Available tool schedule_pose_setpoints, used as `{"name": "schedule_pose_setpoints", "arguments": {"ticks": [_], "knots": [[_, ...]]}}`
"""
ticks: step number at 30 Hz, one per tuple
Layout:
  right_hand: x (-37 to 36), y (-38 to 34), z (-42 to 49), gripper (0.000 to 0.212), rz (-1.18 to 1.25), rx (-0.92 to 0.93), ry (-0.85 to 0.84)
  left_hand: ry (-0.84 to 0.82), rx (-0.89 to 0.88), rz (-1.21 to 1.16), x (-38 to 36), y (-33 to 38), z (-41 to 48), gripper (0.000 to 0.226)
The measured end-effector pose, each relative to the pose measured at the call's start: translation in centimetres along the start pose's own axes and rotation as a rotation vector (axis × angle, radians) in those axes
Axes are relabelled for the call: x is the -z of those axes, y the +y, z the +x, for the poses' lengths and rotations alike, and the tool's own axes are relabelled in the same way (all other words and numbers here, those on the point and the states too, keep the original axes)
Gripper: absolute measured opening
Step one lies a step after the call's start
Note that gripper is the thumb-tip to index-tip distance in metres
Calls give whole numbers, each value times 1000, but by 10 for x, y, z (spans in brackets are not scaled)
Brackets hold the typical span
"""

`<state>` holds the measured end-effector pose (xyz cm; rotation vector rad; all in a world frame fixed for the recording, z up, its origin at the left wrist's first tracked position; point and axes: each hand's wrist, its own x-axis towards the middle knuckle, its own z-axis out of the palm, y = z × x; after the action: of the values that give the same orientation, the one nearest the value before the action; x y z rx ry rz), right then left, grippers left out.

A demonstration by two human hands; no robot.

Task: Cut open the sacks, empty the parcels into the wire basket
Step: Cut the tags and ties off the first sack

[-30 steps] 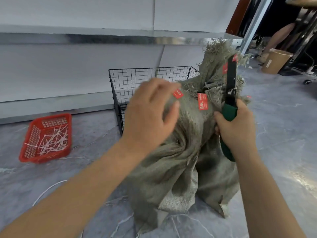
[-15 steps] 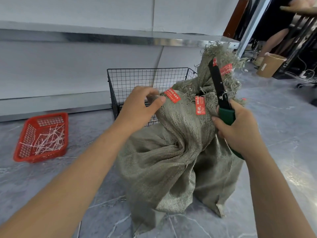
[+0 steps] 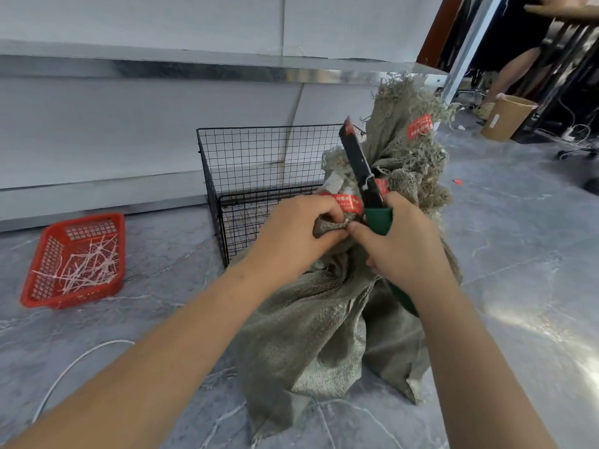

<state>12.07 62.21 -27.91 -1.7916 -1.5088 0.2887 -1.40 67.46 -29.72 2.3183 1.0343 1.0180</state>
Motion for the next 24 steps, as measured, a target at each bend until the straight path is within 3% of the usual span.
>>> {"name": "schedule_pose_setpoints", "arguments": {"ticks": [7, 10, 13, 18, 21, 24], "knots": [[-3, 12, 6, 15, 170, -57, 72, 30, 42, -100, 1, 0, -3, 13], [-3, 14, 6, 25, 166, -38, 49, 86, 127, -183, -1, -3, -1, 6], [-9, 14, 5, 32, 200, -60, -47, 92, 211, -325, -5, -5, 0, 24], [-23, 20, 5, 30, -5, -37, -24, 51, 312, -532, -4, -6, -2, 29], [-26, 25, 5, 29, -71, -56, 29, 42, 324, -478, 5, -10, -1, 32], [-22, 27, 7, 25, -8, -76, 87, -59, 264, -254, 10, -14, -1, 64]]}}
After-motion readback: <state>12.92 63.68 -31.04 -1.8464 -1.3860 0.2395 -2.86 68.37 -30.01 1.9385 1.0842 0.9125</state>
